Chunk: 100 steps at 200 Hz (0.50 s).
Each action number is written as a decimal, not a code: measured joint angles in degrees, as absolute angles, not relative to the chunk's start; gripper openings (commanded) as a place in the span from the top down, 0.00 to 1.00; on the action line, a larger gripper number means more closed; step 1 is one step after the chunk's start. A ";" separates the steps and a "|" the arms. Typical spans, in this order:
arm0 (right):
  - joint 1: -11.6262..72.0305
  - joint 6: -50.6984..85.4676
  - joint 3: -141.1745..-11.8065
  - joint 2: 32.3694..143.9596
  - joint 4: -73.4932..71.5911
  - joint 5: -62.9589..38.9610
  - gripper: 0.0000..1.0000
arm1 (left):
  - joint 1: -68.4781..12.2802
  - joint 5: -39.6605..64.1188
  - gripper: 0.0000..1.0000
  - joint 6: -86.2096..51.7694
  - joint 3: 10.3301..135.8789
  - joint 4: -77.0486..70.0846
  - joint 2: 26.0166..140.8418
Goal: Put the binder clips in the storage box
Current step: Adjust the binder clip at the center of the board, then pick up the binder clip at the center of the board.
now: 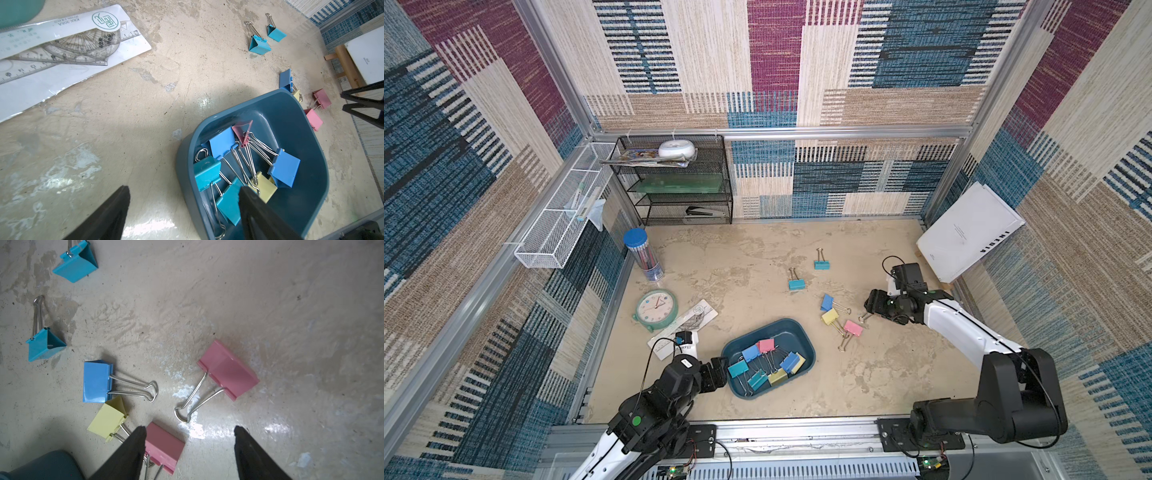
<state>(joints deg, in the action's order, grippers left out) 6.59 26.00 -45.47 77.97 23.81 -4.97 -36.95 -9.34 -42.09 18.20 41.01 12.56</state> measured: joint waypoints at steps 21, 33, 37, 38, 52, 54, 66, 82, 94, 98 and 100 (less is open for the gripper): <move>5.19 26.44 -43.79 78.89 23.31 -5.58 0.29 | -36.97 -9.34 0.14 -41.98 18.20 41.01 12.16; 4.69 26.70 -43.11 80.58 22.55 -6.04 0.28 | -36.99 -9.32 0.14 -41.98 18.20 41.01 12.03; 4.58 26.70 -42.94 81.12 22.31 -6.07 0.28 | -37.01 -9.32 0.14 -41.98 18.20 41.01 12.03; 4.56 26.72 -42.92 81.21 22.26 -6.09 0.28 | -37.01 -9.30 0.14 -41.98 18.17 41.01 12.01; 4.49 27.11 -42.59 82.83 21.41 -6.35 0.28 | -37.15 -9.30 0.14 -41.98 18.11 41.01 11.97; 4.49 27.16 -42.61 83.07 21.28 -6.37 0.28 | -37.15 -9.30 0.14 -41.98 18.11 41.01 11.97; 4.32 27.27 -42.76 84.33 20.29 -6.46 0.28 | -37.19 -9.32 0.14 -41.98 18.11 41.01 11.97; 3.66 27.31 -44.18 86.63 19.77 -6.46 0.28 | -37.23 -9.32 0.14 -41.98 18.11 41.01 11.92; 3.36 27.20 -45.54 88.18 18.74 -6.28 0.28 | -37.26 -9.32 0.14 -41.98 18.11 41.01 11.88; 3.25 27.14 -46.09 88.79 18.50 -6.24 0.27 | -37.26 -9.32 0.14 -41.98 18.11 41.01 11.88; 3.16 27.09 -46.50 89.19 18.52 -6.28 0.27 | -37.28 -9.32 0.14 -41.98 18.11 41.01 11.88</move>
<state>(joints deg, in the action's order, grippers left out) 3.16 27.09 -46.50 89.19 18.52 -6.28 -37.28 -9.32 -41.98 18.11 41.01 11.88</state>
